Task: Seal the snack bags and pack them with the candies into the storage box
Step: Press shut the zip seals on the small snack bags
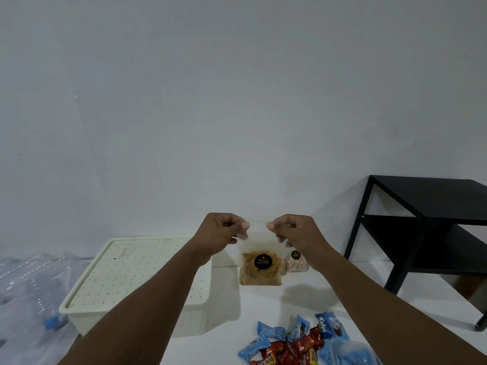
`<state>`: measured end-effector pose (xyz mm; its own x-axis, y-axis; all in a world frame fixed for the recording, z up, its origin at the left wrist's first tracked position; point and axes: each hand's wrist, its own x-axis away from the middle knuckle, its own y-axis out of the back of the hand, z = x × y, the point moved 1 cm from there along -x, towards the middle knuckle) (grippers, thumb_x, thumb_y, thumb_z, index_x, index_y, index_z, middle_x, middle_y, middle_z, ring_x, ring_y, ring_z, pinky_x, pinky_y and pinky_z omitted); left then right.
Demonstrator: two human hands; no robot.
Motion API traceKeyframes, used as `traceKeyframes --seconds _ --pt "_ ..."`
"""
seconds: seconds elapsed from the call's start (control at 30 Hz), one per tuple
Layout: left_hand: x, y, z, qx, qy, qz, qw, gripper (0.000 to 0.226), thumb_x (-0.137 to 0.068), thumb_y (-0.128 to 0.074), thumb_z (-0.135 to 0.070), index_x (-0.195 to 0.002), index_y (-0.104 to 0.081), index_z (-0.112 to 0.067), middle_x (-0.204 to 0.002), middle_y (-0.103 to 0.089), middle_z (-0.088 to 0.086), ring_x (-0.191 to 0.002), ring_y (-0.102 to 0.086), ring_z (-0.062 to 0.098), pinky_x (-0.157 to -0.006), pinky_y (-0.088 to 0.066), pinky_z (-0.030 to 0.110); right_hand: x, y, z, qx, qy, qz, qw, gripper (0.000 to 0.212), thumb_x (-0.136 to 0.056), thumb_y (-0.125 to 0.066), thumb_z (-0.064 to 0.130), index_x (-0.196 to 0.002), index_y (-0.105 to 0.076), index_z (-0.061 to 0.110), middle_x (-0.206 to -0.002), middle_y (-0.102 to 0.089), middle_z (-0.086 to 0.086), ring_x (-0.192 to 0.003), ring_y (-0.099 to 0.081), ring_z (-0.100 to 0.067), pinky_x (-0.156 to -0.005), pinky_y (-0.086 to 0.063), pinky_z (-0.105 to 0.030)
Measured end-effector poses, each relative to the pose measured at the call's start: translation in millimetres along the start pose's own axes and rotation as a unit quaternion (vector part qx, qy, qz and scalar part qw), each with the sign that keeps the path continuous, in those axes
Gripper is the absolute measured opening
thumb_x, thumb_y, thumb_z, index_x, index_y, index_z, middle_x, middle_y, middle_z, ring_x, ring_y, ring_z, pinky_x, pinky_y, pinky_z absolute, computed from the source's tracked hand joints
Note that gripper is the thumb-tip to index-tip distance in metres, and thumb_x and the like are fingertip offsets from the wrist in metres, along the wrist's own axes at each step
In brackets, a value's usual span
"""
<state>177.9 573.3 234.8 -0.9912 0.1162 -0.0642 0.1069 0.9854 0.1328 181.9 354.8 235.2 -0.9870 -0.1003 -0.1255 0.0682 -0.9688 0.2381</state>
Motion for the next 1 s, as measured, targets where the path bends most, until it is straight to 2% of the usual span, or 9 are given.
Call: traceKeyframes --seconds 0.13,0.23,0.3,0.43,0.53,0.63,0.7,0.87,1.0 --pt "1.2 -3.7 -1.2 -0.021 -0.021 -0.03 0.999 0.02 -0.086 -0.076 -0.024 -0.092 -0.072 -0.005 -0.084 -0.077 0.013 -0.086 -0.075 0.026 -0.07 -0.052 0.028 -2.8 -0.9 -1.1 0.006 0.011 -0.007 1.0 0.016 -0.08 -0.079 0.028 -0.079 -0.075 0.014 -0.067 -0.065 -0.005 -0.062 -0.055 -0.015 -0.059 -0.045 -0.028" --pt "2.6 -9.9 5.4 -0.09 -0.054 -0.074 0.992 0.029 -0.089 -0.073 -0.03 -0.106 -0.052 -0.018 -0.083 -0.076 0.007 -0.075 -0.075 0.021 -0.067 -0.053 0.028 -4.9 -1.4 -0.9 0.006 0.005 -0.027 1.0 0.018 -0.082 -0.077 0.028 -0.083 -0.075 0.01 -0.065 -0.062 -0.005 -0.06 -0.054 -0.014 -0.059 -0.046 -0.028" --pt "4.7 -17.3 12.2 -0.147 -0.093 -0.077 0.982 0.03 -0.09 -0.07 -0.028 -0.103 -0.043 -0.026 -0.088 -0.074 0.001 -0.071 -0.072 0.017 -0.063 -0.053 0.026 -5.8 0.0 -3.0 -0.001 -0.003 -0.045 0.999 0.019 -0.084 -0.076 0.028 -0.085 -0.074 0.009 -0.064 -0.062 -0.001 -0.059 -0.056 -0.012 -0.059 -0.046 -0.028" --pt "1.0 -32.4 28.5 -0.194 -0.125 -0.058 0.971 0.011 -0.089 -0.071 -0.017 -0.09 -0.064 -0.025 -0.094 -0.07 -0.009 -0.072 -0.07 0.007 -0.063 -0.05 0.015 -4.4 8.1 -14.2 -0.009 -0.021 -0.047 0.999 0.019 -0.084 -0.076 0.028 -0.088 -0.073 0.01 -0.066 -0.064 0.002 -0.061 -0.059 -0.012 -0.059 -0.048 -0.028" --pt "-7.2 -42.8 41.0 -0.191 -0.098 -0.057 0.975 0.011 -0.089 -0.071 -0.013 -0.096 -0.073 -0.02 -0.092 -0.071 -0.007 -0.068 -0.07 0.007 -0.061 -0.05 0.011 -2.1 15.7 -27.6 -0.003 -0.029 -0.049 0.998 0.012 -0.088 -0.072 0.026 -0.095 -0.071 0.017 -0.077 -0.069 -0.002 -0.066 -0.062 -0.013 -0.062 -0.05 -0.029" --pt "-17.2 -57.5 56.6 -0.163 -0.062 -0.053 0.983 0.016 -0.091 -0.064 -0.005 -0.096 -0.072 -0.018 -0.09 -0.069 0.001 -0.069 -0.072 0.019 -0.055 -0.053 0.019 1.2 24.7 -50.7 -0.023 -0.043 -0.069 0.996 0.023 -0.093 -0.065 0.019 -0.112 -0.055 0.028 -0.093 -0.07 -0.011 -0.08 -0.069 -0.019 -0.068 -0.052 -0.032" --pt "-23.8 -68.3 71.3 -0.159 -0.041 -0.051 0.985 0.018 -0.092 -0.062 -0.005 -0.094 -0.072 -0.019 -0.09 -0.069 0.004 -0.07 -0.073 0.027 -0.056 -0.058 0.028 4.8 30.9 -71.5 -0.022 -0.049 -0.082 0.995 0.027 -0.092 -0.062 0.011 -0.106 -0.049 0.031 -0.096 -0.068 -0.013 -0.084 -0.068 -0.024 -0.073 -0.051 -0.035" --pt "-41.3 -91.2 117.8 -0.178 -0.001 -0.053 0.983 0.021 -0.09 -0.065 -0.011 -0.087 -0.073 -0.03 -0.085 -0.072 -0.003 -0.073 -0.074 0.022 -0.066 -0.063 0.041 7.4 36.3 -132.4 0.095 -0.051 -0.073 0.992 0.028 -0.083 -0.063 -0.002 -0.075 -0.063 0.026 -0.083 -0.067 0.007 -0.072 -0.061 -0.009 -0.068 -0.048 -0.024" --pt "-62.2 -104.0 151.3 -0.201 0.032 -0.048 0.978 0.019 -0.087 -0.067 -0.013 -0.089 -0.074 -0.03 -0.086 -0.072 -0.009 -0.074 -0.073 0.017 -0.071 -0.062 0.046 -10.1 42.3 -171.4 0.135 -0.083 -0.045 0.986 0.023 -0.087 -0.064 0.004 -0.088 -0.072 0.026 -0.103 -0.069 0.01 -0.087 -0.065 0.0 -0.074 -0.047 -0.011"
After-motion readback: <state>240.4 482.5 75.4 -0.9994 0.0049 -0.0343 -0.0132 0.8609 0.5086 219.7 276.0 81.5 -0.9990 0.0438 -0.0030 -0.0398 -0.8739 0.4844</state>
